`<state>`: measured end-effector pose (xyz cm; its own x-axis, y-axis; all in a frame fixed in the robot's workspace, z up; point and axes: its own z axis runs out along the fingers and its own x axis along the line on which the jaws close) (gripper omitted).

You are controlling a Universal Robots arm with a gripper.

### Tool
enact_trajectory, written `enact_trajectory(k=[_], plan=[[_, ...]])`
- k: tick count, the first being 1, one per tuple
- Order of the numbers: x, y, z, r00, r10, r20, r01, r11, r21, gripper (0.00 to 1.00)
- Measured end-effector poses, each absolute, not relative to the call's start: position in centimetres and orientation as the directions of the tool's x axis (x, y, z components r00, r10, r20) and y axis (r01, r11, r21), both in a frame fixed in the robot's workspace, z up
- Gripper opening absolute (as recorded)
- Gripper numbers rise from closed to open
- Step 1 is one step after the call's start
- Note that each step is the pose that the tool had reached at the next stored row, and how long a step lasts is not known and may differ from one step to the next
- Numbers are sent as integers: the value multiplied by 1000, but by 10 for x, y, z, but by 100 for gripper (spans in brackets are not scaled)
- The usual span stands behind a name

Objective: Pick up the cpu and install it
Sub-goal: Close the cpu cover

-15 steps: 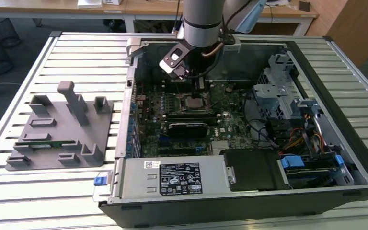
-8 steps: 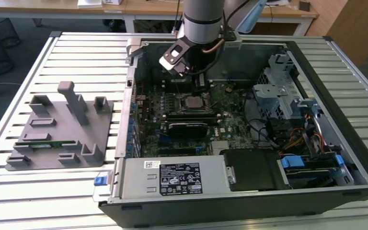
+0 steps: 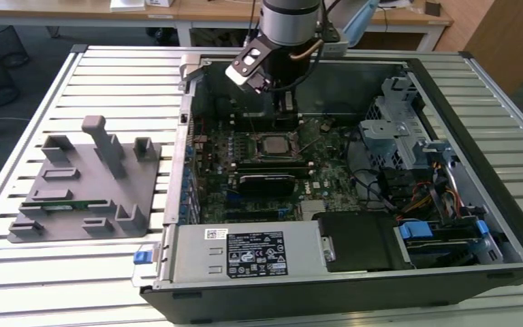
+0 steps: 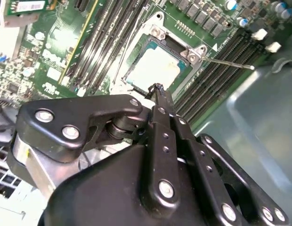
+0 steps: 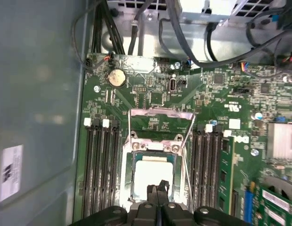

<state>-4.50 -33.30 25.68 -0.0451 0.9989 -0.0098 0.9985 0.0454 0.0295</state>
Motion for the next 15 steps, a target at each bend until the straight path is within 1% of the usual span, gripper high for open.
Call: enact_trajectory(k=[5, 11, 15], plan=[[-45, -334, 258, -45, 999, -10, 999, 46, 30, 11], [-45, -346, 258, -40, 999, -10, 999, 40, 29, 11], [-40, -347, 258, -26, 1000, -10, 1000, 27, 16, 11]])
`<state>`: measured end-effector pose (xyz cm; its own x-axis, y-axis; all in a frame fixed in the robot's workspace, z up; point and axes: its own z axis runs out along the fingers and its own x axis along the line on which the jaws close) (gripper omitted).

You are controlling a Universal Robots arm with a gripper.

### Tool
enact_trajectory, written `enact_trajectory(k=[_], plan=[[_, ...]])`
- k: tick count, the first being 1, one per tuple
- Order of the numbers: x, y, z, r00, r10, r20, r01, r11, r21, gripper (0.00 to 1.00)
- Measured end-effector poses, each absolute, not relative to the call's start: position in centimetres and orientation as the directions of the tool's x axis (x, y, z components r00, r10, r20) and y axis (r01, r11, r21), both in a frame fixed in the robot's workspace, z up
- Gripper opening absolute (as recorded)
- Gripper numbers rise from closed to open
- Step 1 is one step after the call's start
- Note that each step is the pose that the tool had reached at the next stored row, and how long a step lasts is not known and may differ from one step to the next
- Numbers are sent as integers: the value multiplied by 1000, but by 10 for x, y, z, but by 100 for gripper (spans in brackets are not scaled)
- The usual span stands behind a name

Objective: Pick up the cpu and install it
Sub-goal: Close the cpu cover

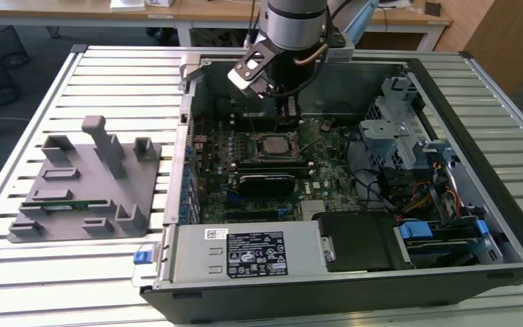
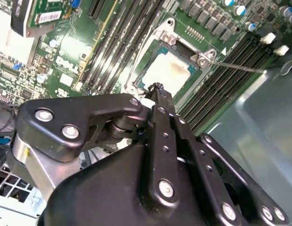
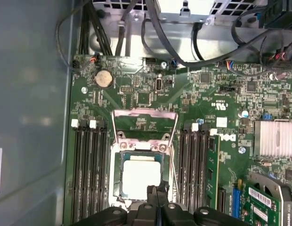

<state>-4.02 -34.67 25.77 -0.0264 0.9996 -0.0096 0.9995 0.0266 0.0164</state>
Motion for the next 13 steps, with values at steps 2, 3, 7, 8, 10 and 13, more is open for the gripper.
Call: enact_trajectory(k=[2, 3, 7, 8, 10, 13], plan=[[-38, -347, 258, -27, 1000, -9, 1000, 27, 11, 11], [-38, -347, 258, -27, 1000, -9, 1000, 27, 10, 11], [-38, -347, 266, -26, 1000, -9, 1000, 27, 8, 11], [-38, -347, 268, -26, 1000, -9, 1000, 27, 8, 11], [-38, -348, 268, -24, 1000, -9, 1000, 24, 7, 11], [-38, -351, 268, -8, 1000, -9, 1000, 8, 7, 11]])
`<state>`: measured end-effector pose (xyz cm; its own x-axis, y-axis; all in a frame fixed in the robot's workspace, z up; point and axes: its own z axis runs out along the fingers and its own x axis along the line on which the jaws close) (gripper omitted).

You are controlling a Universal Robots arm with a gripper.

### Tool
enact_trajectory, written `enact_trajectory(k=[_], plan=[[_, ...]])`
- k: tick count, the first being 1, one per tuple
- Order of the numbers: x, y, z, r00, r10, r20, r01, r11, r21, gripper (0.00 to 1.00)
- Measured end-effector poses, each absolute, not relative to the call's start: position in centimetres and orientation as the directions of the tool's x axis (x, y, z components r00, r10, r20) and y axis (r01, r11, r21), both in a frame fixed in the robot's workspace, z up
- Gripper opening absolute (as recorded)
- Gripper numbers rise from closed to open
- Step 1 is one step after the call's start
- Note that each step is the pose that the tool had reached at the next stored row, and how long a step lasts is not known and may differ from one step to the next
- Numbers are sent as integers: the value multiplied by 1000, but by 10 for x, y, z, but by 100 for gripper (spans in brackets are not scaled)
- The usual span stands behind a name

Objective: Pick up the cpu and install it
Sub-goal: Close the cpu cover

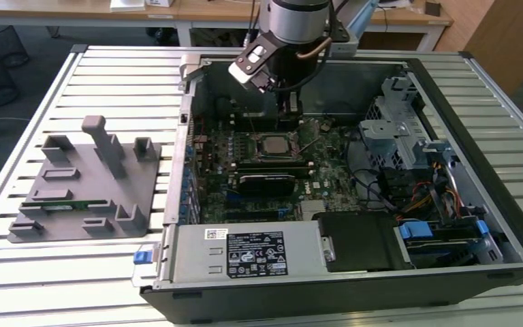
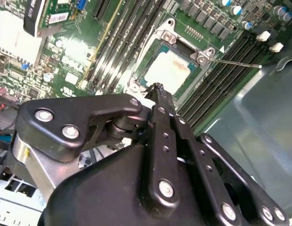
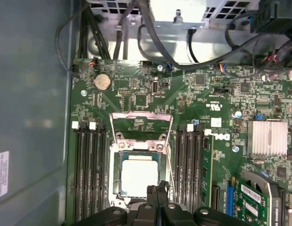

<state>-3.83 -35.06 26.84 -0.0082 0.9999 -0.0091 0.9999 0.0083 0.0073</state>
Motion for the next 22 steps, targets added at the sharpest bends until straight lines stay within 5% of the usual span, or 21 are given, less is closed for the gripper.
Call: enact_trajectory(k=[22], plan=[[15, -344, 265, -1, 1000, -9, 1000, 1, 0, 11]])
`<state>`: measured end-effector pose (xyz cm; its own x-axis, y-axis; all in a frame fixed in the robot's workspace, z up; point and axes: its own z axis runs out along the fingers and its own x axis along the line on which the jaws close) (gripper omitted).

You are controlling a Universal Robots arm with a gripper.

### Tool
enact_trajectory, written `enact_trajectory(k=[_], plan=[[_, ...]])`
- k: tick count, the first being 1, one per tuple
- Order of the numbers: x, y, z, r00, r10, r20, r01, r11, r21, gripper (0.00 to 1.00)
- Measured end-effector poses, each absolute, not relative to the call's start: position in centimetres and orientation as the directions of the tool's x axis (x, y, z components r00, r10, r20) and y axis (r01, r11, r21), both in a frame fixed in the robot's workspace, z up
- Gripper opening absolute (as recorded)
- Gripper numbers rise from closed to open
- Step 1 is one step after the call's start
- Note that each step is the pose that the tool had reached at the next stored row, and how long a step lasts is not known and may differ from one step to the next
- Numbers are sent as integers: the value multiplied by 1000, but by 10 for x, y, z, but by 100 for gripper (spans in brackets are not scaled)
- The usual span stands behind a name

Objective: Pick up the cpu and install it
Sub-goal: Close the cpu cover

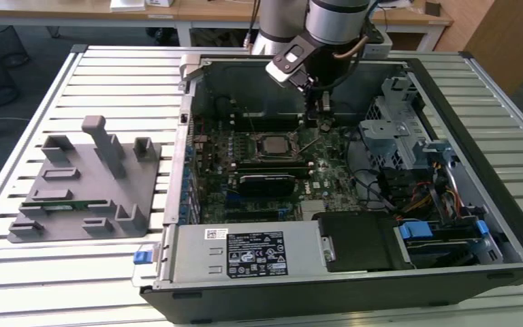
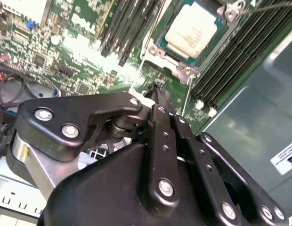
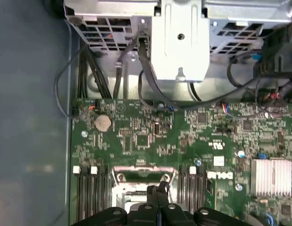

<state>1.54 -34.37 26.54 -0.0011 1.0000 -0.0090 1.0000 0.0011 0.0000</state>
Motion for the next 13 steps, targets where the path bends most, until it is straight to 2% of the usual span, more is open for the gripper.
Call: enact_trajectory(k=[13], plan=[[36, -334, 262, -7, 1000, -9, 1000, 7, -1, 11]])
